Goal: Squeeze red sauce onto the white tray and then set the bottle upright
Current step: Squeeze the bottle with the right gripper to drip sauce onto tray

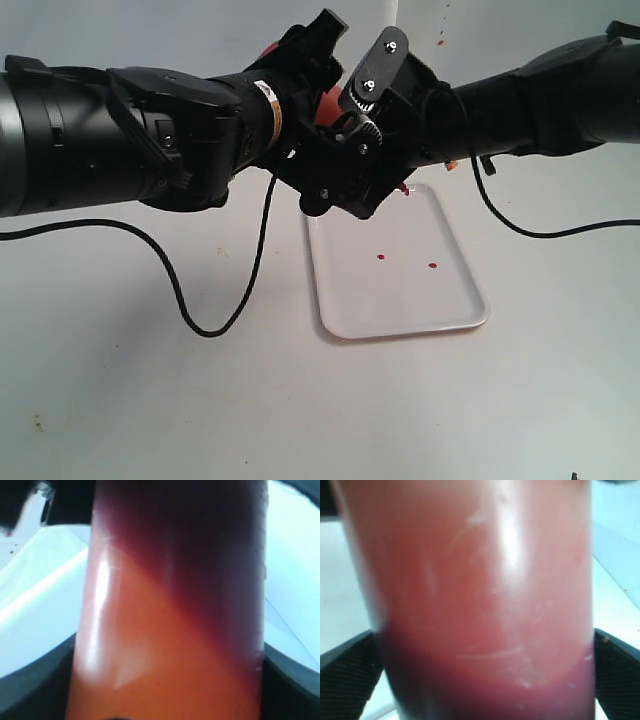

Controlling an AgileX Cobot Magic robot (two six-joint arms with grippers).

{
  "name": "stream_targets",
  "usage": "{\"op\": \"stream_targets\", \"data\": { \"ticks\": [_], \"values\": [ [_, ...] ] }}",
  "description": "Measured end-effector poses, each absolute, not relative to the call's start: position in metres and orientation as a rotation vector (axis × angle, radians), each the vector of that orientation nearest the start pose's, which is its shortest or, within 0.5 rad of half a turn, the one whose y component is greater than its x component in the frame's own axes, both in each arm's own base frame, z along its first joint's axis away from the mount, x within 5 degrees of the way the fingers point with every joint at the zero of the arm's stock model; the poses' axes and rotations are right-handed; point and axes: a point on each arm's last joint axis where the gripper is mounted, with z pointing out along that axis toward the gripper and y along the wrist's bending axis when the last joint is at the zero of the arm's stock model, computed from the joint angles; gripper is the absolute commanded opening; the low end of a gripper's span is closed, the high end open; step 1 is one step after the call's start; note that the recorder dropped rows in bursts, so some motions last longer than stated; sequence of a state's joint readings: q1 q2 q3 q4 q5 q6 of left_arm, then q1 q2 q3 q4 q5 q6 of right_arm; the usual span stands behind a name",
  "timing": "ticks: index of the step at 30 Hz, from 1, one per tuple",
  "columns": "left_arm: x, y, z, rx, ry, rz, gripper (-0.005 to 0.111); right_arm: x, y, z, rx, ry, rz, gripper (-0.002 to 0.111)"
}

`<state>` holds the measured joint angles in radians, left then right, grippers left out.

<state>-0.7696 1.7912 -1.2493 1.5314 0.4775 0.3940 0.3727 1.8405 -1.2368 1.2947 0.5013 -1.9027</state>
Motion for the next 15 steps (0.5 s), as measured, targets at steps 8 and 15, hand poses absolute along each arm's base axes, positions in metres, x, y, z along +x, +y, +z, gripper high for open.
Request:
{"op": "stream_targets", "data": {
  "ticks": [8, 15],
  "values": [
    [0.322, -0.251, 0.263, 2.057, 0.811, 1.177, 0.0, 0.353, 0.182, 0.252, -1.302, 1.734, 0.343, 0.004],
    [0.322, -0.253, 0.262, 2.061, 0.804, 1.166, 0.0, 0.353, 0.18, 0.251, -1.317, 1.753, 0.316, 0.0]
  ]
}}
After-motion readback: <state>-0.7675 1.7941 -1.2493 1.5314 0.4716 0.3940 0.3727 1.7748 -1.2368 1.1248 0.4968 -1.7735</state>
